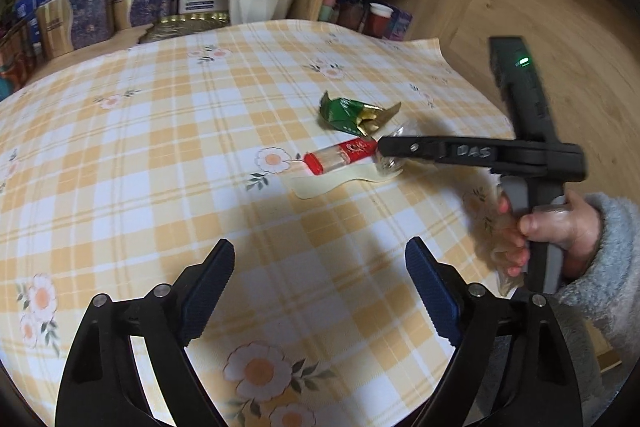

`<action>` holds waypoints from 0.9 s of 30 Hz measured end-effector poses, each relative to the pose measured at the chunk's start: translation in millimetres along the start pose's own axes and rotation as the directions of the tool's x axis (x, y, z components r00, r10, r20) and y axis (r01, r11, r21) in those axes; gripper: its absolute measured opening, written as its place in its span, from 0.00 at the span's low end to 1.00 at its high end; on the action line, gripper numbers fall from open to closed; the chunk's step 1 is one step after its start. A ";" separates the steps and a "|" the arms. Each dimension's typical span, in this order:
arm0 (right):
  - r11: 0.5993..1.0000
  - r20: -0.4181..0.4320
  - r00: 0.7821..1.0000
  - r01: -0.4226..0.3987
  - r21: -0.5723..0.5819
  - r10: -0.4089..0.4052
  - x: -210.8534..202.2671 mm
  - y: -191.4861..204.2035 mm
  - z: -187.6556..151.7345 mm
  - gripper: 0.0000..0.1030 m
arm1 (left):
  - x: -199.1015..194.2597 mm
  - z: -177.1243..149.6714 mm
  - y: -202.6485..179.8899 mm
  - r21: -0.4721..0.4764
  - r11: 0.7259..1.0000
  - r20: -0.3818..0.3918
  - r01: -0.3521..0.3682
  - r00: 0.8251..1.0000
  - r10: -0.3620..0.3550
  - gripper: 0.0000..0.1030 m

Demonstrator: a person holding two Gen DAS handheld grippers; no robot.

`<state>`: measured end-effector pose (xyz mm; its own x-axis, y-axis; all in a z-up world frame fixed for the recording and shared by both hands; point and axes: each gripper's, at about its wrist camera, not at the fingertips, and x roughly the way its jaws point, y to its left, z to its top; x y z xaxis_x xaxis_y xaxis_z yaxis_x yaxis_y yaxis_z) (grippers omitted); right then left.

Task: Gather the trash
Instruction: 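Grasp the clear plastic bag with the right tool while the left tool grasps a white plastic fork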

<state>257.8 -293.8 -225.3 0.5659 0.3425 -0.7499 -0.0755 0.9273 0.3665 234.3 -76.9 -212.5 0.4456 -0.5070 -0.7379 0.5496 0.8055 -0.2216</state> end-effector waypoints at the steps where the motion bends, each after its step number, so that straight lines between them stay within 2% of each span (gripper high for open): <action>1: 1.000 0.014 1.000 0.003 0.001 -0.003 -6.6 -0.8 -2.3 0.40 | 4.2 1.7 -1.9 0.018 1.000 -0.008 0.002 1.000 -0.002 0.78; 5: 0.999 0.047 0.999 -0.018 0.046 0.015 -26.5 -10.0 -8.6 0.39 | 25.7 15.1 -9.7 0.129 0.992 -0.055 0.014 0.998 -0.007 0.63; 9: 0.997 0.073 0.997 -0.028 0.065 0.023 -43.9 -18.0 -16.8 0.39 | 46.5 33.4 -20.1 0.225 0.968 -0.110 0.111 0.990 -0.088 0.43; 10: 0.997 0.078 0.997 -0.036 0.075 0.030 -48.2 -20.8 -19.4 0.39 | 50.8 37.1 -23.4 0.245 0.961 -0.123 0.127 0.987 -0.099 0.41; 14: 0.996 0.089 0.996 -0.035 0.079 0.028 -59.4 -26.8 -24.5 0.39 | 68.9 49.5 -32.2 0.316 0.938 -0.160 0.139 0.983 -0.092 0.39; 18: 0.997 0.099 0.995 -0.027 0.068 0.020 -67.9 -30.1 -26.4 0.39 | 85.9 57.6 -33.1 0.337 0.930 -0.206 0.146 0.975 -0.078 0.31; 23: 0.997 0.102 0.994 -0.032 0.071 0.024 -71.6 -34.6 -28.4 0.39 | 95.4 64.9 -30.8 0.367 0.920 -0.221 0.138 0.974 -0.058 0.31; 27: 0.996 0.103 0.994 -0.033 0.080 0.025 -72.7 -37.6 -31.2 0.39 | 99.4 66.8 -26.1 0.382 0.909 -0.249 0.169 0.966 -0.074 0.33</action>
<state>193.9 -348.8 -201.8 0.6454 0.3478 -0.6801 -0.0280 0.9005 0.4340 311.4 -168.7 -237.5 0.2132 -0.4728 -0.8550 0.8443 0.5295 -0.0823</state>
